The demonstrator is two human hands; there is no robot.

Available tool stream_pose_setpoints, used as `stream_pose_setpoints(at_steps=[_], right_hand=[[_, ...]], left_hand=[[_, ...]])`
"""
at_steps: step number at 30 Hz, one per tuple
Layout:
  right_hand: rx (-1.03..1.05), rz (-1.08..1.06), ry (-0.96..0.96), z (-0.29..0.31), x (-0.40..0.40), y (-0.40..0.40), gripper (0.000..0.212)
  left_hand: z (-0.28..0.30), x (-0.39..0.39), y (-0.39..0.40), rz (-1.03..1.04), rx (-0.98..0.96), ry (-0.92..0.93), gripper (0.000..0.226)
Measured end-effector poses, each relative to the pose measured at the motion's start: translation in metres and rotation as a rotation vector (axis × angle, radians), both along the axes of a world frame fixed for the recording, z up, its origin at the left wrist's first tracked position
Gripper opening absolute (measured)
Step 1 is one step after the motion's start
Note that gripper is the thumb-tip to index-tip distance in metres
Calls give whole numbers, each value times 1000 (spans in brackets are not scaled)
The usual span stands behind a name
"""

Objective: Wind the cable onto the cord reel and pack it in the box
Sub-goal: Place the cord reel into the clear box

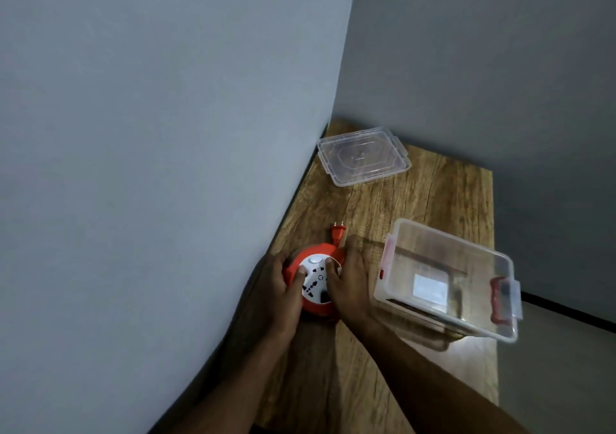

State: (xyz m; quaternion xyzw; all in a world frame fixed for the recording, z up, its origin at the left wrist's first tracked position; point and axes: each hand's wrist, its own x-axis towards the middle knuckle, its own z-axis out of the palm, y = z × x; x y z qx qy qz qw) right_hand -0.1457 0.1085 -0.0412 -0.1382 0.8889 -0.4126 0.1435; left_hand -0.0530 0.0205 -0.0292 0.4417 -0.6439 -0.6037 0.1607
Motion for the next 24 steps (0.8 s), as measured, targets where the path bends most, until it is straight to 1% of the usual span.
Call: stream_pose_setpoints(at_steps=[3,6,9,12,14,17,19,22,24], right_hand=[[4,-8,-12,0,4,-3,47],[7,-23,-11,5,1,-5,53],[-20,-26,-45,11,-3,-6,62],[-36,-4,-20,12,-6,-11,59],[-64,20,1,18,-8,-15,61],[-137,100,42,33,-11,-22,65],[-193,147,94,45,-15,-25,67],[-253,154,168,66,-29,-26,70],[-294,124,205,82,-42,-21,66]], left_hand=[[1,-4,7,19,41,10,55],[-5,-4,8,103,58,86,48],[-8,0,5,217,123,131,47],[-2,0,2,358,206,209,40],[0,-1,-1,396,247,236,35],[7,-5,-5,414,294,290,35],[15,-9,-7,403,292,310,35],[31,-22,-10,342,240,322,33],[43,-37,-10,280,188,320,29]])
